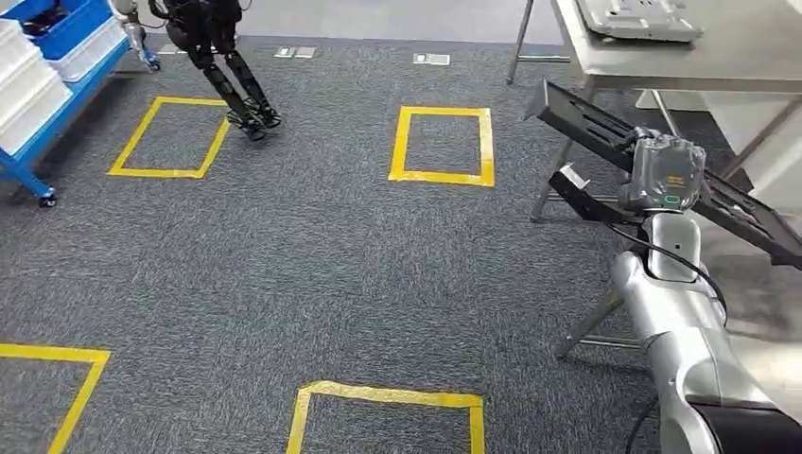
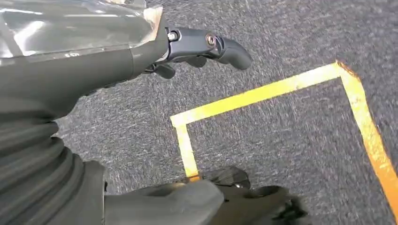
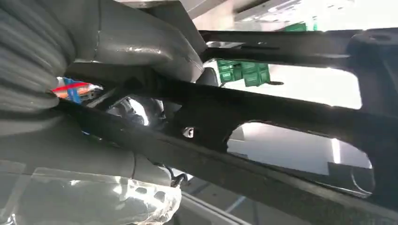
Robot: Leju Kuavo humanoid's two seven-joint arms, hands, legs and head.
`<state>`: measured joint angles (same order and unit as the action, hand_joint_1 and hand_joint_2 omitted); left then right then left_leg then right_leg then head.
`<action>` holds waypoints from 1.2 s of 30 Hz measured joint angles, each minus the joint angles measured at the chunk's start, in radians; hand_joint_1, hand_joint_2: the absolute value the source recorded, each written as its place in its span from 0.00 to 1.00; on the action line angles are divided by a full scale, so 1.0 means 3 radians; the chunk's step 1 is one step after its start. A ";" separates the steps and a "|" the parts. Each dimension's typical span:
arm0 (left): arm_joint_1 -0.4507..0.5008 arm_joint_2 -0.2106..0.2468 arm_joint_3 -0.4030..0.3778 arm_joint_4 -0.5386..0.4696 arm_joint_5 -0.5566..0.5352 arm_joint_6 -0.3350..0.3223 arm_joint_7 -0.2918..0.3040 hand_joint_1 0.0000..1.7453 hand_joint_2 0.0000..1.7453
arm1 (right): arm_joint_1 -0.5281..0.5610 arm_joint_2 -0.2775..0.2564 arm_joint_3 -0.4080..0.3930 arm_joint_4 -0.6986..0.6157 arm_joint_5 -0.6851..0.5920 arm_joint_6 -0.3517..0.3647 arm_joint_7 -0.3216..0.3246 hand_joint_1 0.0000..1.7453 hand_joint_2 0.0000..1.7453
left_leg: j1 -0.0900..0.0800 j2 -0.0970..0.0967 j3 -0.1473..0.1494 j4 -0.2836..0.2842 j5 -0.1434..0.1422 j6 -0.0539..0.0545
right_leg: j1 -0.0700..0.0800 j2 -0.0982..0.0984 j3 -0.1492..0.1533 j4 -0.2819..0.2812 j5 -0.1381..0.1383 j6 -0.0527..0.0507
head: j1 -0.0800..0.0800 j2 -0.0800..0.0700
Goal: Take the parts from the cabinet and place them on the table.
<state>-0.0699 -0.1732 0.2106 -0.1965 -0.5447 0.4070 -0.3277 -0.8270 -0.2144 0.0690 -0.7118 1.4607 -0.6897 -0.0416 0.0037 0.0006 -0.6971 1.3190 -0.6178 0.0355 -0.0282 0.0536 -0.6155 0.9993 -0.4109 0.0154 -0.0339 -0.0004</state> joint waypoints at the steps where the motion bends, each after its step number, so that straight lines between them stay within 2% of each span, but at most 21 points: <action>1: 0.0000 0.0000 0.0005 0.0000 0.0000 -0.0003 -0.0015 0.00 1.00 | 0.0000 0.0000 -0.0003 0.0003 0.0004 0.0000 0.0006 1.00 1.00 | 0.0000 -0.0012 0.0088 -0.0181 0.0126 0.0012 | -0.0001 0.0040 0.0000 0.0001 0.0004 0.0006 | 0.0001 0.0000; 3: 0.0000 0.0001 0.0014 0.0000 0.0005 -0.0020 -0.0085 0.00 1.00 | -0.0009 -0.0003 -0.0010 0.0004 0.0011 0.0000 0.0019 1.00 1.00 | 0.0013 -0.0141 0.0388 -0.0783 0.0435 0.0039 | -0.0007 0.0130 0.0001 0.0004 0.0017 0.0025 | 0.0001 0.0000; 4: 0.0000 0.0006 0.0017 0.0000 0.0006 -0.0033 -0.0108 0.00 1.00 | -0.0011 -0.0001 -0.0011 0.0009 0.0015 0.0000 0.0023 1.00 1.00 | 0.0031 -0.0387 0.0468 -0.0949 0.0440 0.0046 | -0.0013 0.0158 -0.0015 0.0003 0.0028 0.0043 | 0.0004 0.0000; 5: 0.0011 0.0003 0.0025 0.0000 0.0011 -0.0038 -0.0145 0.00 1.00 | -0.0036 -0.0003 -0.0015 0.0017 0.0014 0.0000 0.0027 1.00 1.00 | 0.0029 -0.0401 0.0469 -0.0990 0.0442 0.0042 | 0.0006 0.0197 -0.0038 0.0011 0.0046 0.0069 | 0.0018 0.0000; 8: 0.0011 0.0005 0.0046 0.0000 0.0056 -0.0075 -0.0262 0.00 1.00 | -0.0029 -0.0037 -0.0037 0.0047 0.0020 -0.0001 0.0031 1.00 1.00 | -0.0017 -0.0264 0.0463 -0.0994 0.0465 0.0073 | -0.0041 0.0342 -0.0088 -0.0040 0.0113 0.0168 | 0.0005 0.0000; 9: 0.0005 0.0004 0.0052 0.0000 0.0075 -0.0094 -0.0315 0.00 1.00 | -0.0032 -0.0061 -0.0042 0.0061 0.0027 -0.0001 0.0031 1.00 1.00 | 0.0019 -0.0200 0.0483 -0.1070 0.0519 0.0109 | -0.0009 0.0290 -0.0114 -0.0024 0.0108 0.0174 | 0.0015 0.0000; 11: 0.0005 0.0004 0.0074 0.0000 0.0081 -0.0113 -0.0372 0.00 1.00 | -0.0065 -0.0083 -0.0052 0.0086 0.0029 -0.0001 0.0034 1.00 1.00 | -0.0009 -0.0103 0.0469 -0.1099 0.0553 0.0137 | 0.0013 -0.0061 -0.0272 0.0268 -0.0082 0.0117 | 0.0042 0.0000; 14: 0.0022 0.0004 0.0099 0.0001 0.0118 -0.0178 -0.0464 0.00 1.00 | -0.0068 -0.0079 -0.0065 0.0140 0.0015 -0.0005 0.0022 1.00 1.00 | -0.0029 0.0071 0.0444 -0.1096 0.0556 0.0141 | 0.0016 -0.0130 -0.0571 0.0993 -0.0345 0.0106 | 0.0051 0.0000; 15: 0.0025 0.0003 0.0111 0.0001 0.0139 -0.0197 -0.0495 0.00 1.00 | -0.0055 -0.0086 -0.0069 0.0163 0.0006 -0.0005 0.0011 1.00 1.00 | -0.0034 0.0124 0.0441 -0.1096 0.0556 0.0142 | 0.0016 -0.0136 -0.0556 0.1016 -0.0337 0.0126 | 0.0048 0.0000; 17: 0.0024 0.0004 0.0134 0.0001 0.0155 -0.0242 -0.0541 0.00 1.00 | -0.0046 -0.0099 -0.0078 0.0189 -0.0006 -0.0006 -0.0013 1.00 1.00 | -0.0039 0.0225 0.0442 -0.1095 0.0554 0.0139 | 0.0017 -0.0181 -0.0279 0.0595 -0.0196 0.0176 | 0.0053 0.0000; 18: 0.0023 0.0004 0.0141 0.0001 0.0164 -0.0245 -0.0543 0.00 1.00 | -0.0052 -0.0104 -0.0085 0.0195 -0.0011 -0.0008 -0.0017 1.00 1.00 | -0.0041 0.0263 0.0444 -0.1092 0.0552 0.0136 | 0.0018 -0.0266 -0.0095 0.0276 -0.0106 0.0193 | 0.0049 0.0000; 19: 0.0021 0.0004 0.0150 0.0000 0.0174 -0.0247 -0.0543 0.00 1.00 | -0.0061 -0.0108 -0.0094 0.0197 -0.0011 -0.0008 -0.0019 1.00 1.00 | -0.0053 0.0303 0.0446 -0.1084 0.0543 0.0123 | 0.0025 -0.0467 0.0058 0.0003 -0.0060 0.0190 | 0.0057 0.0000; 20: 0.0020 0.0004 0.0159 0.0000 0.0182 -0.0257 -0.0543 0.00 1.00 | -0.0079 -0.0106 -0.0095 0.0201 -0.0011 -0.0008 -0.0022 1.00 1.00 | -0.0085 0.0336 0.0427 -0.1065 0.0528 0.0103 | 0.0082 -0.0491 0.0100 -0.0042 -0.0063 0.0155 | 0.0070 0.0000; 23: 0.0022 0.0005 0.0178 0.0001 0.0184 -0.0271 -0.0548 0.00 1.00 | -0.0070 -0.0132 -0.0116 0.0226 -0.0005 -0.0009 -0.0018 1.00 1.00 | -0.0091 0.0442 0.0444 -0.1067 0.0520 0.0080 | 0.0093 -0.0339 0.0059 -0.0042 -0.0043 0.0099 | 0.0044 0.0000; 24: 0.0019 0.0006 0.0179 0.0001 0.0183 -0.0271 -0.0548 0.00 1.00 | -0.0070 -0.0146 -0.0125 0.0235 -0.0001 -0.0009 -0.0014 1.00 1.00 | -0.0086 0.0471 0.0441 -0.1053 0.0506 0.0063 | 0.0035 -0.0307 0.0067 -0.0058 -0.0025 0.0069 | 0.0047 0.0000; 27: 0.0023 0.0006 0.0181 0.0003 0.0177 -0.0270 -0.0548 0.00 1.00 | -0.0080 -0.0154 -0.0127 0.0244 0.0003 -0.0009 0.0000 1.00 1.00 | -0.0031 0.0045 0.0242 -0.0564 0.0173 0.0001 | 0.0011 -0.0201 0.0064 -0.0058 -0.0007 0.0008 | 0.0037 0.0000; 30: 0.0037 0.0010 0.0184 0.0005 0.0175 -0.0261 -0.0569 0.00 1.00 | -0.0058 -0.0150 -0.0128 0.0270 0.0010 -0.0009 0.0000 1.00 1.00 | -0.0015 -0.0004 -0.0055 0.0072 -0.0029 -0.0017 | 0.0021 -0.0056 0.0062 -0.0056 0.0000 -0.0001 | 0.0034 0.0000; 33: 0.0036 0.0010 0.0198 0.0005 0.0175 -0.0152 -0.0668 0.00 1.00 | -0.0052 -0.0162 -0.0140 0.0295 0.0052 -0.0009 0.0015 1.00 1.00 | 0.0012 -0.0061 0.0204 -0.0519 0.0373 -0.0001 | 0.0016 0.0086 0.0067 -0.0038 0.0001 0.0002 | 0.0032 0.0000; 34: 0.0037 0.0010 0.0206 0.0005 0.0175 -0.0094 -0.0760 0.00 1.00 | -0.0062 -0.0169 -0.0142 0.0304 0.0088 -0.0009 0.0036 1.00 1.00 | 0.0030 -0.0190 0.0330 -0.0797 0.0513 0.0004 | 0.0010 0.0128 0.0064 -0.0032 0.0001 0.0003 | 0.0033 0.0000; 35: 0.0043 0.0010 0.0215 0.0009 0.0183 -0.0070 -0.0847 0.00 1.00 | -0.0084 -0.0176 -0.0142 0.0322 0.0115 -0.0009 0.0055 1.00 1.00 | 0.0044 -0.0362 0.0392 -0.0928 0.0517 0.0003 | 0.0036 0.0171 0.0038 -0.0016 0.0008 0.0018 | 0.0037 0.0000; 36: 0.0040 0.0010 0.0226 0.0010 0.0195 -0.0072 -0.0918 0.00 1.00 | -0.0109 -0.0180 -0.0144 0.0346 0.0146 -0.0006 0.0075 1.00 1.00 | 0.0044 -0.0320 0.0393 -0.0981 0.0511 -0.0004 | 0.0038 0.0201 0.0013 -0.0006 0.0019 0.0035 | 0.0040 0.0000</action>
<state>-0.0580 -0.1701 0.2784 -0.1934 -0.4864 0.3853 -0.6030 -0.8597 -0.2685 0.0260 -0.6081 1.5045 -0.6916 -0.0191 0.0170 -0.0955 -0.5793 1.0246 -0.4646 0.0343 -0.0167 0.1137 -0.6117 0.9974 -0.4052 0.0260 -0.0221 -0.0004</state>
